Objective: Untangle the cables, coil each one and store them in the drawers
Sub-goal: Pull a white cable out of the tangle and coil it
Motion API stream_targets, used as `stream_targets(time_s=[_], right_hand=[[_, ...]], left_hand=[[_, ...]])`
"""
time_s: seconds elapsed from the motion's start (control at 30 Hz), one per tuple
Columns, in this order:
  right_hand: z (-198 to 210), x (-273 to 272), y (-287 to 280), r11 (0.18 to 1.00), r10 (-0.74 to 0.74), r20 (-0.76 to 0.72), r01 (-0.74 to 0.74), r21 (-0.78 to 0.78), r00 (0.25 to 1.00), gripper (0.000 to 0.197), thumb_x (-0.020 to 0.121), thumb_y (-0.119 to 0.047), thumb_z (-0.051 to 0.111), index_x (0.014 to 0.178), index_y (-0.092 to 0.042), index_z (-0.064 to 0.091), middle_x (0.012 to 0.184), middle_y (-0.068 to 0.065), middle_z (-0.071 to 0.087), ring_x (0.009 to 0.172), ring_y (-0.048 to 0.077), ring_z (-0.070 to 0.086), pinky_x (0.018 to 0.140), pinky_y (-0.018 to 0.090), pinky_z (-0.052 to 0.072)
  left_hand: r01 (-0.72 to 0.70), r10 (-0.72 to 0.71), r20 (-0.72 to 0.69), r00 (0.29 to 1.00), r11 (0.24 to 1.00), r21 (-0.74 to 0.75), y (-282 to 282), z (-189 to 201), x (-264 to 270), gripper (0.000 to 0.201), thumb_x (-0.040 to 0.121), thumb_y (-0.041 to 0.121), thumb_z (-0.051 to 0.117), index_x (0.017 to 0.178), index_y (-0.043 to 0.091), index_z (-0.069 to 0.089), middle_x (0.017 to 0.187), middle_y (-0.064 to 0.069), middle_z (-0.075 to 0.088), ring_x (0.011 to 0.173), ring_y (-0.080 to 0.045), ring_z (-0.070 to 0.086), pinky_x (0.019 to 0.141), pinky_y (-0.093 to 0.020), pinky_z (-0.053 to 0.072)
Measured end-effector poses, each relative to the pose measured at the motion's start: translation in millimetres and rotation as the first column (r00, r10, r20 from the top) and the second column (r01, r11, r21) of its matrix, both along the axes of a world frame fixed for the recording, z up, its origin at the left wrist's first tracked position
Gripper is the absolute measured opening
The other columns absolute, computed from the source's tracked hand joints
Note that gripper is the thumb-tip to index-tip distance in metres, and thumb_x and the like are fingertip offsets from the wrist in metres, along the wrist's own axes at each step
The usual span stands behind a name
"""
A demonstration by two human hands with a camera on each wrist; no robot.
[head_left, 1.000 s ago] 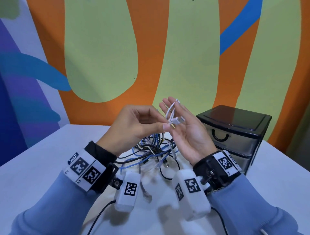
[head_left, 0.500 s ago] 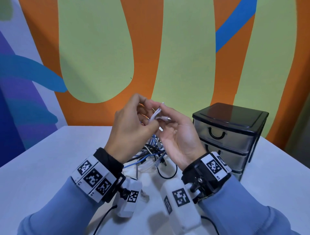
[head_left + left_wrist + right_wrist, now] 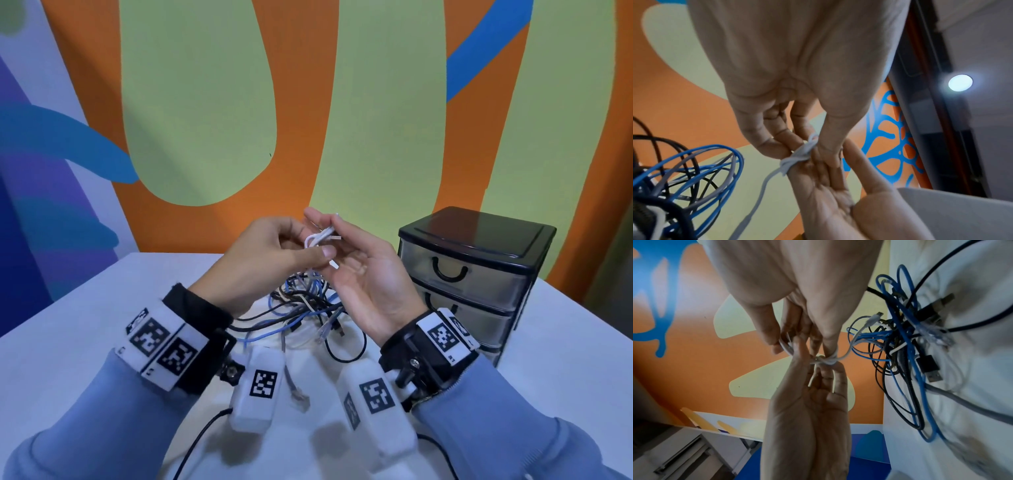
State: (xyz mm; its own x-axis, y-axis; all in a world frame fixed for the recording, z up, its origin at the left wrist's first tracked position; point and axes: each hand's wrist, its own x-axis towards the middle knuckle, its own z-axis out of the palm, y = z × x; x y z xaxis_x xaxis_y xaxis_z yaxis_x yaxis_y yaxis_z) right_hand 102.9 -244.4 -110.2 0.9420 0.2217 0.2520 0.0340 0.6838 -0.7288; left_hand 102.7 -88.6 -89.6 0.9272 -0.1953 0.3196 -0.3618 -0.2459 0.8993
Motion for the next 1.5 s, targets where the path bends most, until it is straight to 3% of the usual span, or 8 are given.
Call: stream_targets(time_s=[0.13, 0.23, 0.4, 0.53, 0.83, 0.97, 1.27, 1.5], right_hand=[[2.6, -0.7, -2.8, 0.996, -0.002, -0.044, 0.006, 0.085, 0.999, 0.024, 0.102, -0.012, 0.059, 0.092, -0.003, 0.079, 0.133, 0.020, 0.069, 0.133, 0.032, 0.062, 0.116, 0.051, 0.045], [5.0, 2.1, -6.2, 0.994, -0.032, -0.055, 0.037, 0.107, 0.998, 0.021, 0.104, -0.015, 0.057, 0.110, 0.000, 0.070, 0.133, 0.018, 0.069, 0.122, 0.028, 0.069, 0.108, 0.050, 0.052], [0.5, -0.9, 3.9, 0.995, -0.091, -0.029, 0.090, -0.049, 0.995, 0.036, 0.108, -0.023, 0.053, 0.126, 0.007, 0.061, 0.123, 0.021, 0.065, 0.115, 0.030, 0.064, 0.108, 0.047, 0.051], [-0.3, -2.3, 3.8, 0.998, -0.010, -0.040, 0.008, -0.060, 0.999, 0.047, 0.106, -0.045, 0.054, 0.124, -0.001, 0.060, 0.123, 0.022, 0.062, 0.118, 0.032, 0.063, 0.110, 0.046, 0.048], [6.1, 4.0, -0.6, 0.989, -0.091, -0.048, 0.096, 0.114, 0.995, 0.023, 0.111, -0.017, 0.043, 0.115, -0.001, 0.058, 0.111, 0.023, 0.071, 0.100, 0.030, 0.070, 0.104, 0.039, 0.053], [9.5, 4.5, -8.0, 0.977, -0.071, -0.091, 0.087, 0.195, 0.993, 0.025, 0.111, -0.019, 0.041, 0.094, -0.010, 0.056, 0.076, 0.007, 0.059, 0.067, 0.017, 0.054, 0.072, 0.027, 0.048], [10.9, 2.5, -11.4, 0.972, 0.013, -0.020, -0.008, 0.236, 1.000, 0.033, 0.111, -0.029, 0.038, 0.083, -0.016, 0.050, 0.064, -0.005, 0.023, 0.057, 0.011, 0.017, 0.060, 0.025, 0.021], [8.9, 3.9, -6.1, 0.994, -0.016, -0.012, 0.017, 0.112, 1.000, 0.034, 0.112, -0.029, 0.040, 0.083, -0.016, 0.050, 0.059, -0.006, 0.024, 0.053, 0.011, 0.014, 0.061, 0.025, 0.025]], left_hand=[[0.139, -0.160, -0.081, 0.984, 0.964, -0.225, 8.6, 3.8, 2.9, 0.026, 0.091, 0.023, 0.076, 0.099, -0.001, 0.070, 0.092, -0.013, 0.071, 0.089, -0.020, 0.065, 0.090, -0.030, 0.059], [0.141, -0.163, -0.046, 0.986, 0.943, -0.302, 10.9, 2.8, 4.4, 0.022, 0.100, 0.015, 0.069, 0.108, -0.005, 0.072, 0.102, -0.014, 0.073, 0.093, -0.020, 0.068, 0.099, -0.035, 0.061], [0.116, -0.094, 0.135, 0.986, 0.979, -0.167, 4.3, 0.0, -3.0, 0.020, 0.091, 0.008, 0.080, 0.111, 0.004, 0.081, 0.106, -0.013, 0.082, 0.090, -0.019, 0.075, 0.084, -0.028, 0.060], [0.062, -0.041, 0.123, 0.992, 0.982, -0.178, 0.8, -2.8, 0.4, 0.030, 0.090, 0.001, 0.080, 0.119, 0.009, 0.079, 0.109, -0.020, 0.079, 0.095, -0.023, 0.075, 0.094, -0.037, 0.063], [-0.054, 0.086, 0.125, 0.988, 0.969, -0.240, 3.4, 1.9, 3.5, 0.010, 0.095, -0.003, 0.074, 0.101, 0.005, 0.076, 0.084, -0.016, 0.080, 0.073, -0.025, 0.076, 0.074, -0.031, 0.064], [-0.177, 0.175, -0.028, 0.984, 0.981, -0.081, 1.1, -4.8, 8.0, 0.021, 0.098, 0.020, 0.077, 0.094, 0.001, 0.067, 0.073, -0.018, 0.076, 0.056, -0.024, 0.068, 0.060, -0.032, 0.059], [-0.037, -0.068, -0.230, 0.971, 0.906, -0.422, -3.5, -0.6, 1.5, 0.021, 0.098, 0.003, 0.072, 0.118, -0.004, 0.070, 0.098, -0.025, 0.078, 0.075, -0.017, 0.076, 0.069, -0.021, 0.063], [-0.028, -0.006, -0.130, 0.991, 0.966, -0.256, -0.4, -2.2, 2.2, 0.024, 0.090, -0.002, 0.078, 0.113, 0.002, 0.075, 0.102, -0.015, 0.082, 0.084, -0.015, 0.073, 0.068, -0.020, 0.052]])
